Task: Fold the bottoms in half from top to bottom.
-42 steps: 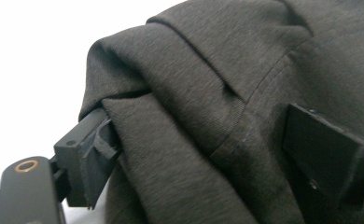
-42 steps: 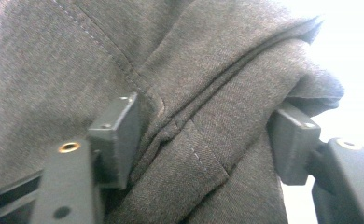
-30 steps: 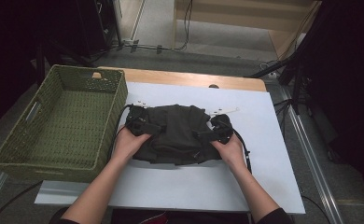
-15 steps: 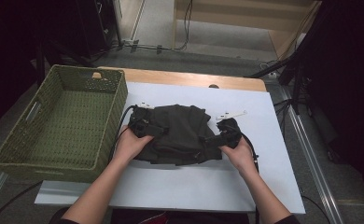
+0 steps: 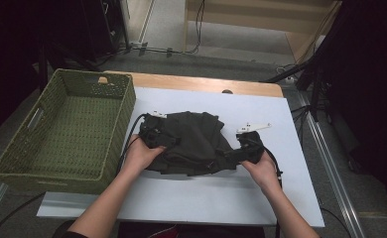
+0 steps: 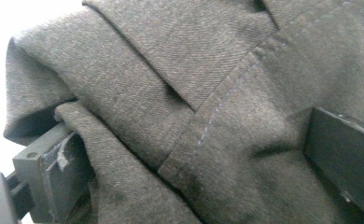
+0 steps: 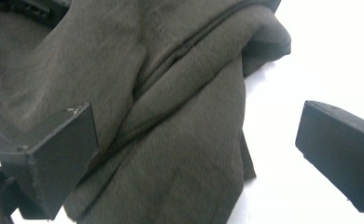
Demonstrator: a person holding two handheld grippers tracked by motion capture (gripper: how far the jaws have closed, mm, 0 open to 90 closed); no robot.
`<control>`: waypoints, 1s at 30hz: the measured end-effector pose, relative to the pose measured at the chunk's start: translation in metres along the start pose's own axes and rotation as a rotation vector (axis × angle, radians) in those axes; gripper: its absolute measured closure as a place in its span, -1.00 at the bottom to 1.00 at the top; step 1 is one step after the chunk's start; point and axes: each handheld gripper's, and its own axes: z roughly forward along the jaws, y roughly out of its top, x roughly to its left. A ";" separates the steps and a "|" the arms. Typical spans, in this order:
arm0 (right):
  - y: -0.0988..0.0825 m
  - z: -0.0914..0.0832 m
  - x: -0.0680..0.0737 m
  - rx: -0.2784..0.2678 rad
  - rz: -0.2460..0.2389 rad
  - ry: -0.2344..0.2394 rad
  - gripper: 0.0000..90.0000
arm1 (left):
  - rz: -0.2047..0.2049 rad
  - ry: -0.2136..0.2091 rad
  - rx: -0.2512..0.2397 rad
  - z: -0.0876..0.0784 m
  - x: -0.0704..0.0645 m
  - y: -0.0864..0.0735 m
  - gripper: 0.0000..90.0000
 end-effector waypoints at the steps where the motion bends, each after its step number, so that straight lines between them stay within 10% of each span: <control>1: -0.001 -0.001 0.000 0.007 0.002 -0.001 -1.00 | -0.004 0.003 -0.002 0.001 0.001 0.000 -1.00; 30: -0.047 -0.046 0.008 0.020 -0.010 0.035 -1.00 | -0.068 -0.081 -0.009 0.005 0.007 0.001 -0.90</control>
